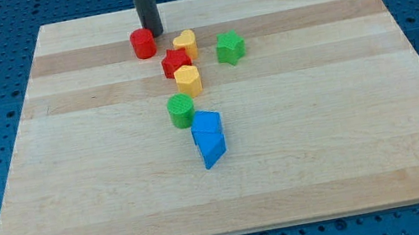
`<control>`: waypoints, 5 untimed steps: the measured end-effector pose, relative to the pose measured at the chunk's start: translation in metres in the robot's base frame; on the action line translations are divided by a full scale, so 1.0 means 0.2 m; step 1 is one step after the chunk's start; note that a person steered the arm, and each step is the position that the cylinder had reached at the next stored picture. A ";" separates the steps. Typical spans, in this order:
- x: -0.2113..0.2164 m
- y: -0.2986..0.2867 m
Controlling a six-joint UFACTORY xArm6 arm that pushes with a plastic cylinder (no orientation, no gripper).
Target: Move the yellow heart towards the top right of the red star
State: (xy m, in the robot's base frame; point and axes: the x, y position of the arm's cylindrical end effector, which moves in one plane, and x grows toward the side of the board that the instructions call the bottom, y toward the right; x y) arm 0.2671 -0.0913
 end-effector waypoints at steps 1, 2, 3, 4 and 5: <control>0.07 0.00; 0.13 0.03; 0.21 0.13; 0.28 0.28; 0.34 0.40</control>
State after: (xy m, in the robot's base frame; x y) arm 0.3350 -0.0108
